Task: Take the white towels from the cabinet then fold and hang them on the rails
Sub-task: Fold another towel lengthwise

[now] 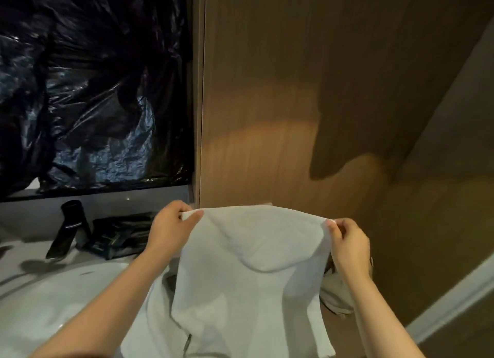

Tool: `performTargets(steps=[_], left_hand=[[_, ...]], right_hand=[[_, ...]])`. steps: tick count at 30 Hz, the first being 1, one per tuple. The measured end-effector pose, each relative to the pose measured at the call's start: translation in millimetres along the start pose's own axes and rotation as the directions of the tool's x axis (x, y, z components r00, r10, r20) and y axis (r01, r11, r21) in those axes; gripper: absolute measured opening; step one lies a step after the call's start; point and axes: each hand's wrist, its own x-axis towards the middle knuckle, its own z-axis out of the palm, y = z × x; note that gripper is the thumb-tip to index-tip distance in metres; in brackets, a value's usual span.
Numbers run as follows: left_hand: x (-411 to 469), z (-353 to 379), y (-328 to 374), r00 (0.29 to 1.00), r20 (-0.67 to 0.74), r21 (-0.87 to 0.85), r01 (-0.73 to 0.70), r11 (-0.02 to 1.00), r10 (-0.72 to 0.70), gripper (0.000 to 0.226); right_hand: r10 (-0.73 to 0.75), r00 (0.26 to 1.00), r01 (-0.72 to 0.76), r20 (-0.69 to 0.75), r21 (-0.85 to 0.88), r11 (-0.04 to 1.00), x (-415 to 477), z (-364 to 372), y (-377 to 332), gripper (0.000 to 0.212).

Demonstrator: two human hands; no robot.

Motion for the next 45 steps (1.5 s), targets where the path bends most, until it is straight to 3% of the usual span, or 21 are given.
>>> performTargets(steps=[9,17,23,28,34,39,42,45], left_hand=[[-60.7,1.2,5.7,0.982,0.047,-0.299,0.188,0.936,-0.182,0.008],[-76.3,-6.0,42.4,0.981,0.107,-0.548,0.194,0.813,-0.162,0.005],[-72.7,-2.2,66.7,0.993,0.058,-0.624,0.113,0.773,-0.099,0.004],[-81.7,0.1,64.8,0.985,0.140,-0.681,0.167,0.713,-0.097,0.010],[-91.6,-1.2,68.3,0.975,0.218,-0.726,0.185,0.662,-0.033,0.013],[-96.6,-6.8,68.9,0.975,0.222,-0.680,0.133,0.721,0.030,0.012],[-96.6,-11.3,69.3,0.978,0.207,-0.662,0.131,0.738,0.012,0.012],[-96.3,-13.5,67.1,0.979,0.204,-0.669,0.136,0.731,0.004,0.012]], right_hand=[[0.038,0.999,-0.037,0.003,0.262,0.964,-60.8,9.1,-3.9,0.014],[-0.045,0.989,-0.023,0.140,0.448,0.894,-72.7,4.2,-39.3,0.010],[-0.090,0.976,-0.072,0.199,0.680,0.730,-71.4,-0.9,-70.6,0.007],[-0.140,0.952,-0.080,0.270,0.665,0.743,-78.4,3.4,-77.4,0.029],[-0.316,0.872,0.002,0.373,0.644,0.765,-86.0,9.2,-86.3,0.020],[-0.346,0.833,-0.028,0.431,0.658,0.753,-84.4,8.8,-88.2,0.015],[-0.411,0.742,-0.021,0.530,0.631,0.775,-77.3,6.4,-87.9,0.023],[-0.437,0.643,-0.114,0.629,0.643,0.758,-69.7,4.1,-89.0,0.026]])
